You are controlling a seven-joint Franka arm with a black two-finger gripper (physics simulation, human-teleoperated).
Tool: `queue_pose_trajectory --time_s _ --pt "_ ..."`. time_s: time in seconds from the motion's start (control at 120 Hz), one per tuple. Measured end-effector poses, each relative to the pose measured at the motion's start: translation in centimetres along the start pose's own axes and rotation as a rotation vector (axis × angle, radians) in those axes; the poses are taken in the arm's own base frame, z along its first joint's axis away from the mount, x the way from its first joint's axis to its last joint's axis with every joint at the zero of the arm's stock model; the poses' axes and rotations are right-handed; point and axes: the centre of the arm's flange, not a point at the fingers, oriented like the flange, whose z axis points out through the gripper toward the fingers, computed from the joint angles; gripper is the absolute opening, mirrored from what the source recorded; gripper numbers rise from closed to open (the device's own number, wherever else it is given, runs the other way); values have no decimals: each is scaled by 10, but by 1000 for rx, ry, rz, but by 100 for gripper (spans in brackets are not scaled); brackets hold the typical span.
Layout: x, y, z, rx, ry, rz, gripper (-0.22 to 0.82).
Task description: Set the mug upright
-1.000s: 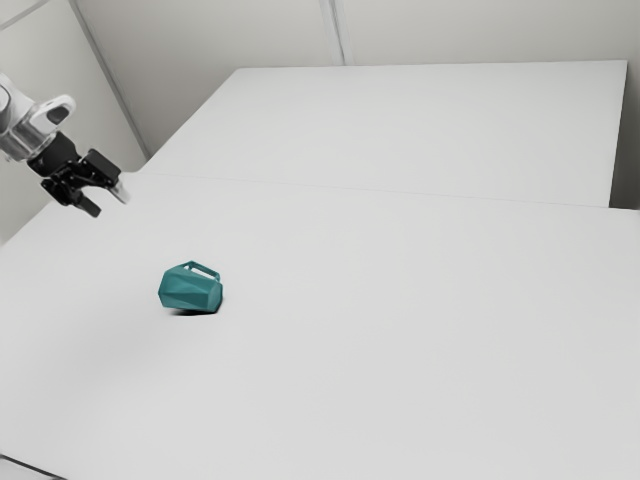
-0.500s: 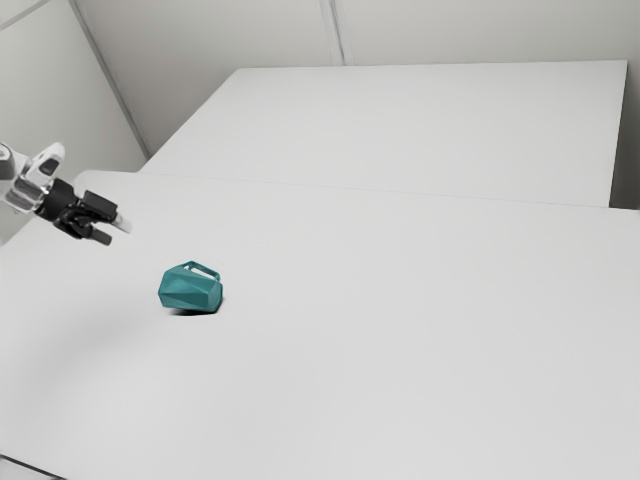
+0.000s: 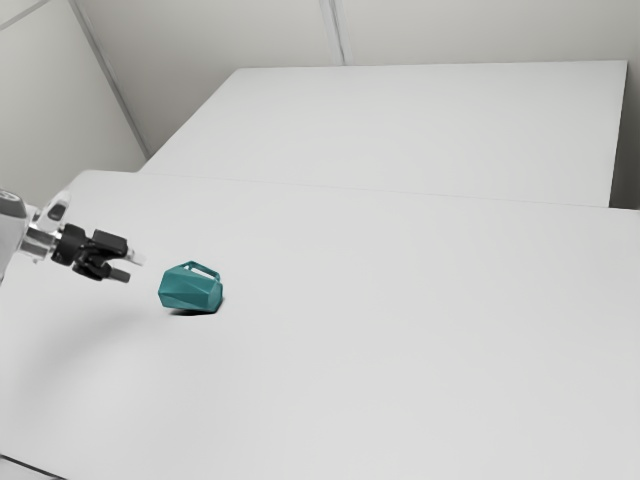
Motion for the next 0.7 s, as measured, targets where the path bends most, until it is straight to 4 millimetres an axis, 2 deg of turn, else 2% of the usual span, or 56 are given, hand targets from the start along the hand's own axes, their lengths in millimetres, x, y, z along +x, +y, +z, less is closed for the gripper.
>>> queue_pose_trajectory --time_s 0.15,0.35,0.7 --pt "-3 -12 8 -23 2 -22 60" --pt "3 -23 19 -33 -4 -25 60" --pt "24 -18 49 -83 -22 -37 60"
